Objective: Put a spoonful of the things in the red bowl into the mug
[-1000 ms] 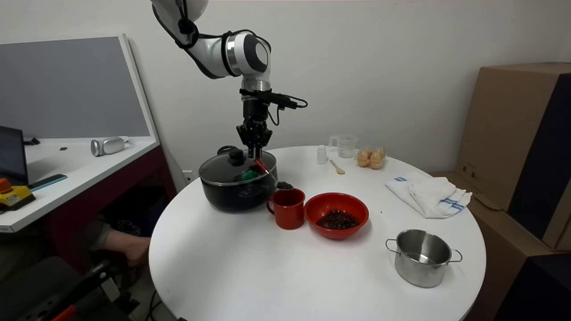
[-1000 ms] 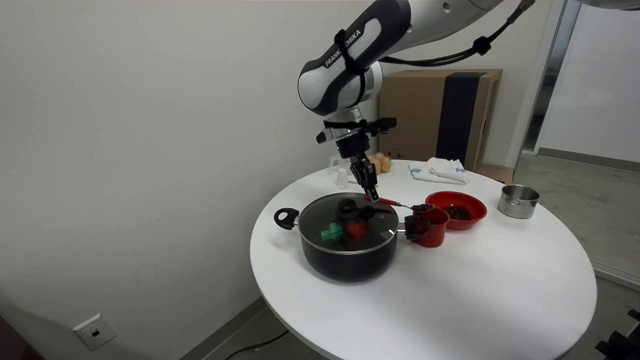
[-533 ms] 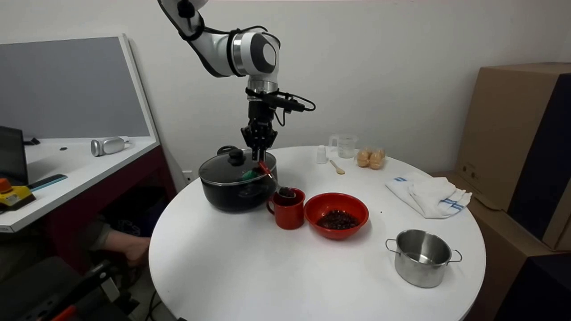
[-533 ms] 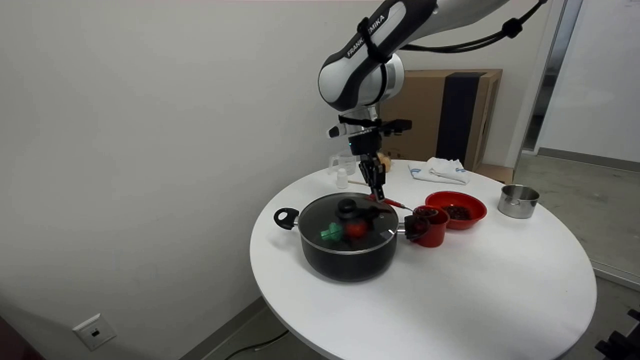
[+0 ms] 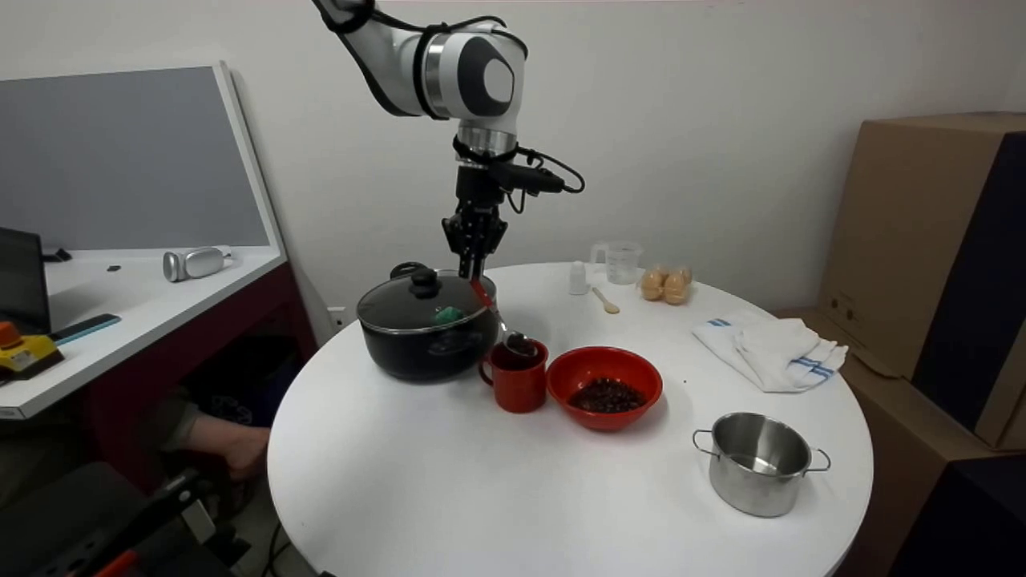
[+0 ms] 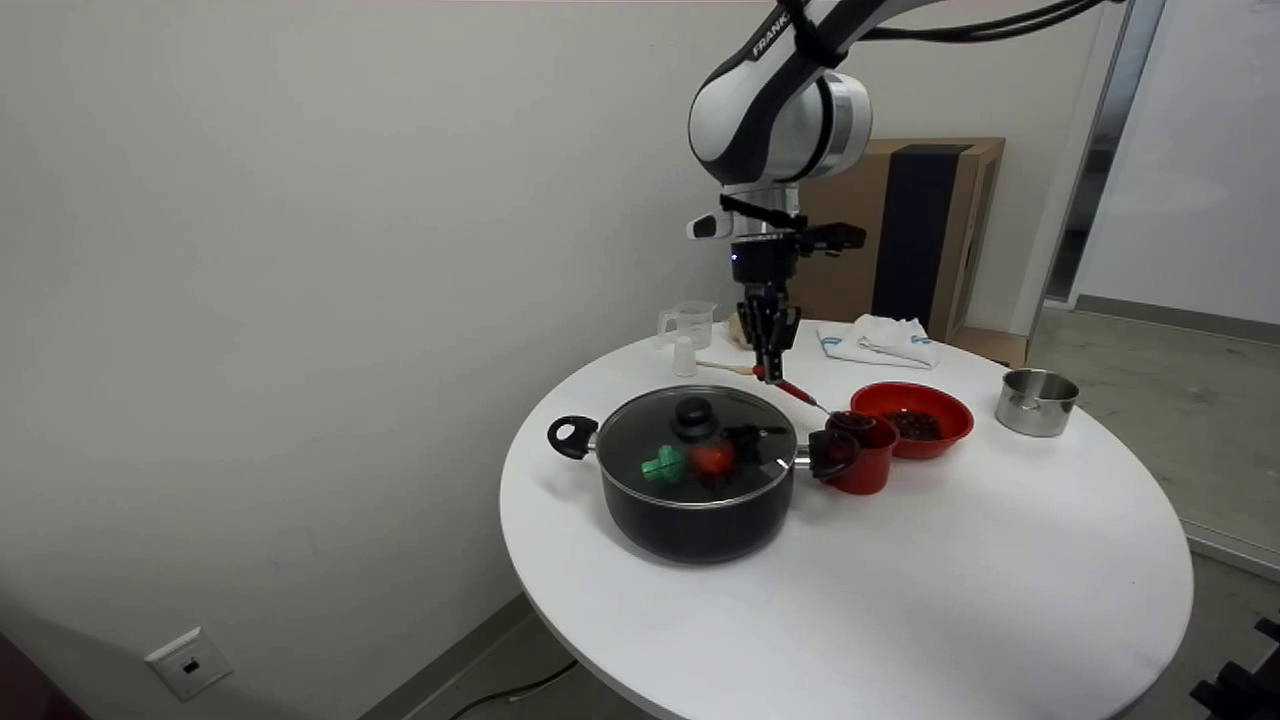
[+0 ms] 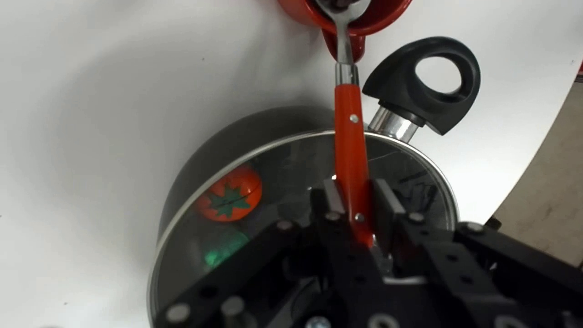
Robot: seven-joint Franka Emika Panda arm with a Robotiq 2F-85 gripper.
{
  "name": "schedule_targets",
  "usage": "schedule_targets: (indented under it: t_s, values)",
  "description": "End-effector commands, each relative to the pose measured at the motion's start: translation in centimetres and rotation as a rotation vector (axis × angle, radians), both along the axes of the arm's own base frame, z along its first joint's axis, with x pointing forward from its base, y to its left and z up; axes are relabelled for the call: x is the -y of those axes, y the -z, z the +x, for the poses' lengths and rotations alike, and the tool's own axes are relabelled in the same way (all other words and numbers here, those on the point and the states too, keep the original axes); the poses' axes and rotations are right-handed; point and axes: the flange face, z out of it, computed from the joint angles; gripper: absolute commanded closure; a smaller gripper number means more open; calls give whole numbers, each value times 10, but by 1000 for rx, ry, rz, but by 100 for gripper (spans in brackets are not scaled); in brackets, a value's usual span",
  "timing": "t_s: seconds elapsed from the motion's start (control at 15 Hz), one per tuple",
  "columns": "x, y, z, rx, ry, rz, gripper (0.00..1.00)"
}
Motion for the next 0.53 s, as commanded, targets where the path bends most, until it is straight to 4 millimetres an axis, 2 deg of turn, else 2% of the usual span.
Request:
schedule_targets:
  t_s: [0.0, 0.2, 0.47]
  values:
    - [24, -16, -20, 60, -23, 75, 91]
    - [42, -26, -32, 89, -51, 117, 91]
    - [47, -32, -45, 85, -102, 154, 91]
